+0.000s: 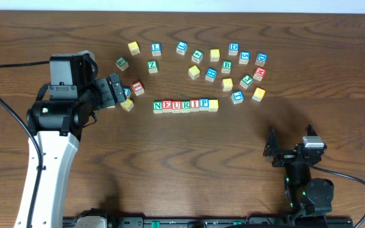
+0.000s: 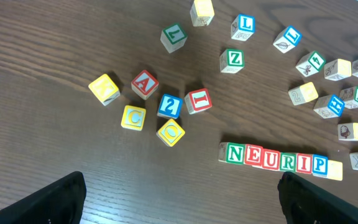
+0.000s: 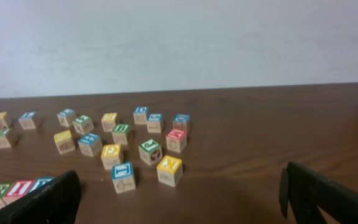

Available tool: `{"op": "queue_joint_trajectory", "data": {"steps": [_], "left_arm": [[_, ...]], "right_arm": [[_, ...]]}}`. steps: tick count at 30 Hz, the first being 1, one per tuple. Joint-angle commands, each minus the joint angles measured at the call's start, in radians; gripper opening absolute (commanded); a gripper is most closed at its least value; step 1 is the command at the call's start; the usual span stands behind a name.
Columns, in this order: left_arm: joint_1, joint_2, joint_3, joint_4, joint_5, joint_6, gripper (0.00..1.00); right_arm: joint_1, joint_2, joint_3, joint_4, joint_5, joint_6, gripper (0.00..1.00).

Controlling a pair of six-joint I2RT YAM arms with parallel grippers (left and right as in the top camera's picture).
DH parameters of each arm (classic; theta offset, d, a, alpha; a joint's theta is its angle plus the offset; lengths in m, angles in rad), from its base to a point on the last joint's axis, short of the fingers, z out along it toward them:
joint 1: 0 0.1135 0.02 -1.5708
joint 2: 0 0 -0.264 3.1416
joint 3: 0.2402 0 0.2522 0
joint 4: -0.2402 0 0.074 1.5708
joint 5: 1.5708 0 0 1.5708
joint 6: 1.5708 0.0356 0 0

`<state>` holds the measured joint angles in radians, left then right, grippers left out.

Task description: Spell out NEURIPS

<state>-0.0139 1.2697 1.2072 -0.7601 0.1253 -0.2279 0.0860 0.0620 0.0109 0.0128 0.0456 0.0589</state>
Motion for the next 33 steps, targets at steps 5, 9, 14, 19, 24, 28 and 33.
{"op": "queue_joint_trajectory", "data": {"steps": [5,9,14,19,24,28,33], "left_arm": [[0.004,0.004,0.02,-0.003,-0.005,0.01,0.97],[0.004,0.004,0.02,-0.003,-0.005,0.01,0.97],[0.004,0.004,0.02,-0.003,-0.005,0.01,0.97],[0.004,0.004,0.02,-0.003,-0.005,0.01,0.97],[0.004,0.004,0.02,-0.003,-0.005,0.01,0.97],[0.004,0.004,0.02,-0.003,-0.005,0.01,0.97],[0.005,0.004,0.02,-0.005,-0.008,0.011,0.97]], "right_arm": [[-0.001,-0.057,-0.005,-0.088,-0.043,-0.006,0.99],[0.002,-0.056,-0.005,-0.088,-0.045,-0.005,0.99],[0.002,-0.056,-0.005,-0.088,-0.045,-0.005,0.99],[0.002,-0.056,-0.005,-0.088,-0.045,-0.005,0.99],[0.002,-0.056,-0.005,-0.088,-0.045,-0.005,0.99],[0.002,-0.056,-0.005,-0.088,-0.045,-0.005,0.99],[0.002,-0.056,-0.005,-0.088,-0.045,-0.005,0.99]]}}
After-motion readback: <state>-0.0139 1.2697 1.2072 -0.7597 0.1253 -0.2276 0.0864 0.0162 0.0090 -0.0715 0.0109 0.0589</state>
